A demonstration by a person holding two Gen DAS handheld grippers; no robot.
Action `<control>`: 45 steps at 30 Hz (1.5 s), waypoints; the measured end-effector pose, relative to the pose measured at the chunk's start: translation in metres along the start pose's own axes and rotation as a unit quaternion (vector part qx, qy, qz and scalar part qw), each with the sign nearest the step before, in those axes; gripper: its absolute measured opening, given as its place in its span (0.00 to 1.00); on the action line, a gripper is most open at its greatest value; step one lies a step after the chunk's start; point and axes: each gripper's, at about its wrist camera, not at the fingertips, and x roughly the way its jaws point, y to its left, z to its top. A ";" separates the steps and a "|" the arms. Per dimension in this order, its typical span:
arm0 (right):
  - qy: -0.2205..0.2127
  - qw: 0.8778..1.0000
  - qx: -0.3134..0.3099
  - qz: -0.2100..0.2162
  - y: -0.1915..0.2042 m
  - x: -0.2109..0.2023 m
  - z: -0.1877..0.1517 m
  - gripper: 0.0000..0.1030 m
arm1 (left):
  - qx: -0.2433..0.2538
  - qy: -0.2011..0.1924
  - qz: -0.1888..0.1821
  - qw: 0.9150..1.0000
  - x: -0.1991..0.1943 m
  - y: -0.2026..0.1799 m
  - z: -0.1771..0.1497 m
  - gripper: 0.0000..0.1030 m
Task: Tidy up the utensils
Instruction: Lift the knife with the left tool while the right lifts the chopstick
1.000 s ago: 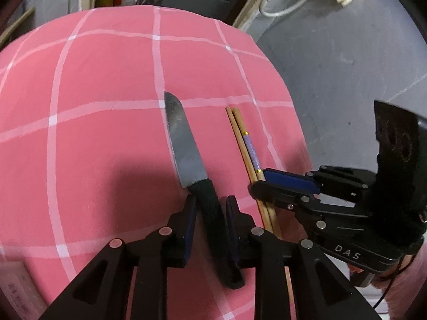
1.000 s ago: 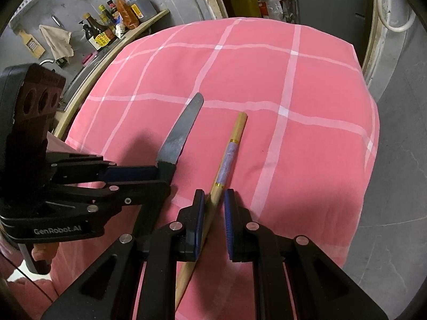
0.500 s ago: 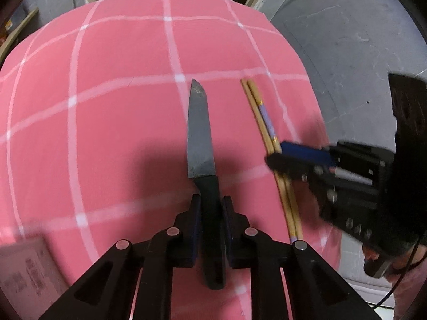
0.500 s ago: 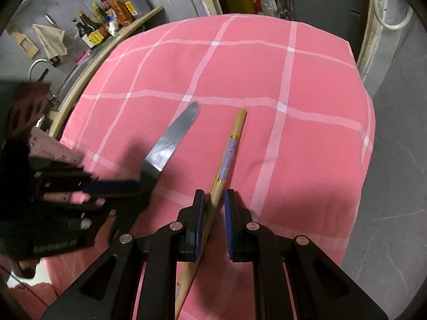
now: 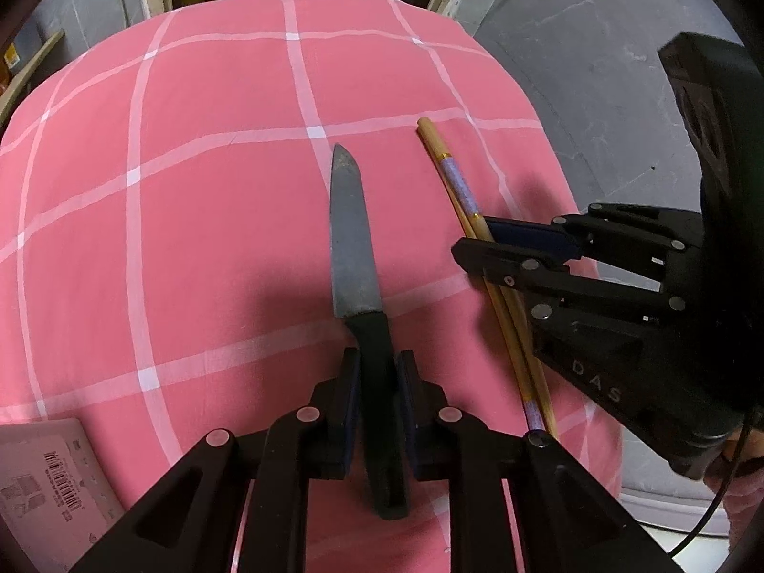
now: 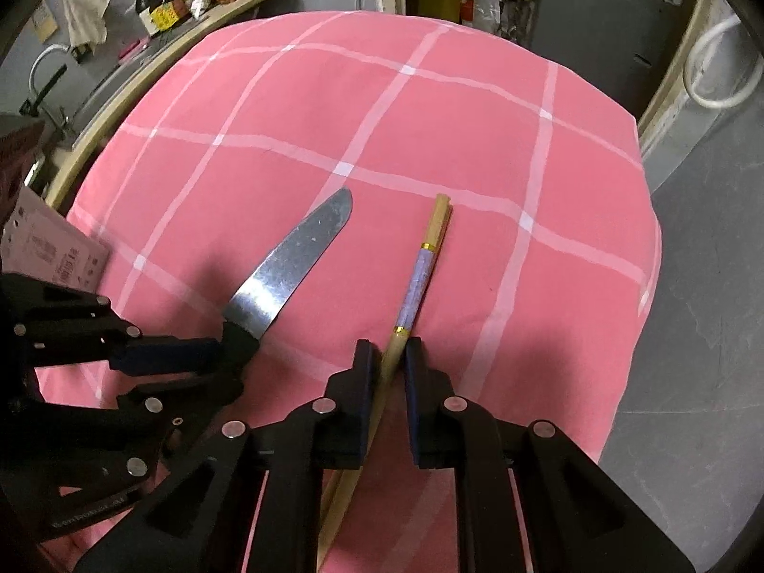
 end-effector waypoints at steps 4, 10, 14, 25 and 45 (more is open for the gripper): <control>-0.003 0.995 0.072 0.074 -0.022 -0.003 -0.004 0.06 | -0.013 -0.005 -0.009 1.000 0.000 -0.007 -0.003 0.13; -0.035 0.981 0.139 0.128 -0.035 -0.010 -0.033 0.05 | -0.071 -0.046 -0.055 0.995 -0.009 -0.005 -0.027 0.09; -0.063 0.973 0.168 0.146 -0.031 -0.015 -0.046 0.05 | -0.067 -0.057 -0.049 0.995 -0.011 -0.013 -0.038 0.09; -0.106 0.957 0.213 0.169 -0.049 -0.020 -0.068 0.05 | -0.069 -0.085 -0.074 0.991 -0.031 0.005 -0.045 0.06; -0.097 0.952 0.251 0.145 -0.059 -0.021 -0.106 0.05 | -0.003 0.004 -0.040 0.999 0.003 -0.015 -0.019 0.09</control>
